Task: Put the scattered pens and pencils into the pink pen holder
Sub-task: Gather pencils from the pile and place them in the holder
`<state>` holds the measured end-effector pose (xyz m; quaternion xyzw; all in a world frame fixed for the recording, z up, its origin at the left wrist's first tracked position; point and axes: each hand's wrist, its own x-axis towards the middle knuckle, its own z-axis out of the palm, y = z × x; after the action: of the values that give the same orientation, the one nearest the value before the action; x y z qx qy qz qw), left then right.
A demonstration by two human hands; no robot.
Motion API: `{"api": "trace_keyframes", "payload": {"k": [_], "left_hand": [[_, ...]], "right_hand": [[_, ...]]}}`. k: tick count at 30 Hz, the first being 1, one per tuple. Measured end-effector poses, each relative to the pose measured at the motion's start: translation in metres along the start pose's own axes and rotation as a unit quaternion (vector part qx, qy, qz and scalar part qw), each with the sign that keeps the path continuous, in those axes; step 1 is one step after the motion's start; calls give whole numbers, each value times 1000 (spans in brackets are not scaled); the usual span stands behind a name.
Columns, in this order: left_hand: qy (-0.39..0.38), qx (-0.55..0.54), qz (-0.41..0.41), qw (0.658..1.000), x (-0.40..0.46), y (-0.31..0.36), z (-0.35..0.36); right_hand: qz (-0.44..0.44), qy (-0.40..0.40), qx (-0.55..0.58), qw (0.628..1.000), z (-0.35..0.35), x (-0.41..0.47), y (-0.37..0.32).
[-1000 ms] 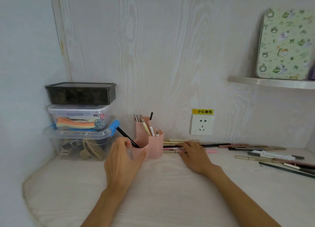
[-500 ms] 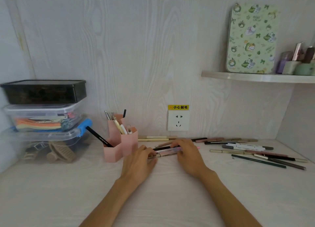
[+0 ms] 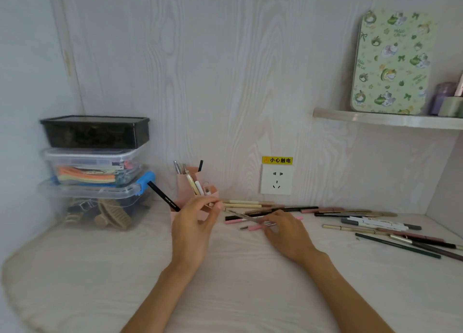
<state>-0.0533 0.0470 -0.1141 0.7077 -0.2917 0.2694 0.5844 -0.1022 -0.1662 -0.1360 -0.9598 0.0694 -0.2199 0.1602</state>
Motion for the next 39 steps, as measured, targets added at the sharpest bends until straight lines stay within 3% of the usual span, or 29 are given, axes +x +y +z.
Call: {"api": "trace_keyframes", "payload": {"k": [8, 12, 17, 20, 26, 33, 35, 39], "left_hand": [[132, -110, 36, 985, 18, 20, -46], [224, -85, 101, 966, 51, 34, -69], [263, -39, 114, 957, 87, 32, -79], [240, 33, 120, 963, 103, 25, -79], [104, 207, 106, 967, 103, 8, -60], [-102, 417, 85, 899, 94, -13, -47], [-96, 414, 96, 900, 83, -18, -48], [74, 282, 91, 952, 42, -28, -59]], "right_hand": [[-24, 31, 25, 999, 10, 15, -32], [-26, 39, 30, 998, 18, 16, -35], [-21, 44, 46, 998, 18, 12, -34], [-18, 43, 59, 997, 19, 12, -32], [-42, 46, 49, 997, 20, 12, -30], [-78, 12, 17, 997, 19, 9, -30], [-76, 9, 19, 997, 16, 9, -31], [-100, 7, -30, 995, 11, 10, -34]]}}
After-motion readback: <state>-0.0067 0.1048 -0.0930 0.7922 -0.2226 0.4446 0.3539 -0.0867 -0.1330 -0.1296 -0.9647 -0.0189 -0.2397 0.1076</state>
